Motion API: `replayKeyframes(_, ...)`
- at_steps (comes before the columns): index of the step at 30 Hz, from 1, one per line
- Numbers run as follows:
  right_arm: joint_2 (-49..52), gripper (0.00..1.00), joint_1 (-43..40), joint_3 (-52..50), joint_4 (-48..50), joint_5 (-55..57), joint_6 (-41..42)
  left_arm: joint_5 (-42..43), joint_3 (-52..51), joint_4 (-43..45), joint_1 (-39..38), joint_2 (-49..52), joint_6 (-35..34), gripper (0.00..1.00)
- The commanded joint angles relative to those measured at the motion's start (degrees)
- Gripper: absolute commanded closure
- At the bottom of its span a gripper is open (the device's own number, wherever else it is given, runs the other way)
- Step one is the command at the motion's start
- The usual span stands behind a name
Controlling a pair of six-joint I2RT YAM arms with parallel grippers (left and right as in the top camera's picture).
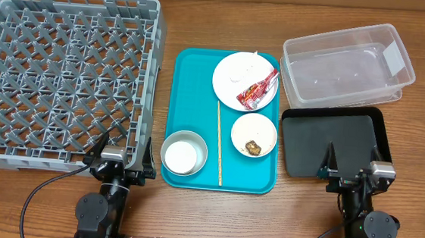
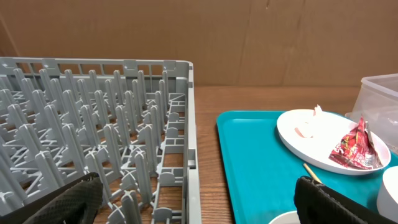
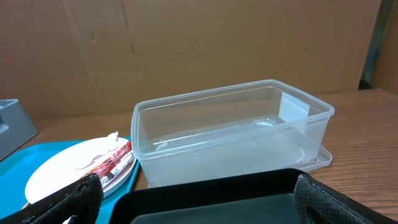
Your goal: Sort waste into correct bins and load items into the dishwasher
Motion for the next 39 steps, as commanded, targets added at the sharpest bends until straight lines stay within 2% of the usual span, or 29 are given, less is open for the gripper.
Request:
replayKeyframes(1,-0.61,0.00,-0.33,-0.57,1.09,0.37,1.36,-0.13,-0.28,0.02,-0.37,-0.59,-1.64,0.00)
replayKeyframes(8,-0.61,0.00,-0.33,-0.17,0.57,0.37,10.56,-0.13,1.33,-2.19,-0.37,-0.59,-4.09,0.00)
replayKeyframes(15,-0.57,0.00,-0.33,5.40,-7.61,-0.87,11.02,-0.61,9.25,-12.70,-0.37,0.59,-4.07,0.00)
replayKeyframes(22,3.72,0.00,-0.33,14.27,-16.92,-1.16,11.02,-0.61,20.74,-20.46,-0.37,9.20,-4.00,0.00)
replayKeyframes(30,17.99,0.00,-0.33,27.08,-23.47,-2.27,10.95,0.09,37.27,-29.92,-0.37,27.34,-4.02,0.00)
replayKeyframes(35,30.05,0.00,-0.33,37.59,-30.80,-3.91,10.27,0.57,49.81,-40.76,-0.37,39.15,-4.02,0.00)
replayKeyframes(39,40.37,0.00,-0.33,47.36,-40.33,-5.46,10.25,1.60,59.23,-51.25,-0.37,46.77,-4.04,0.00)
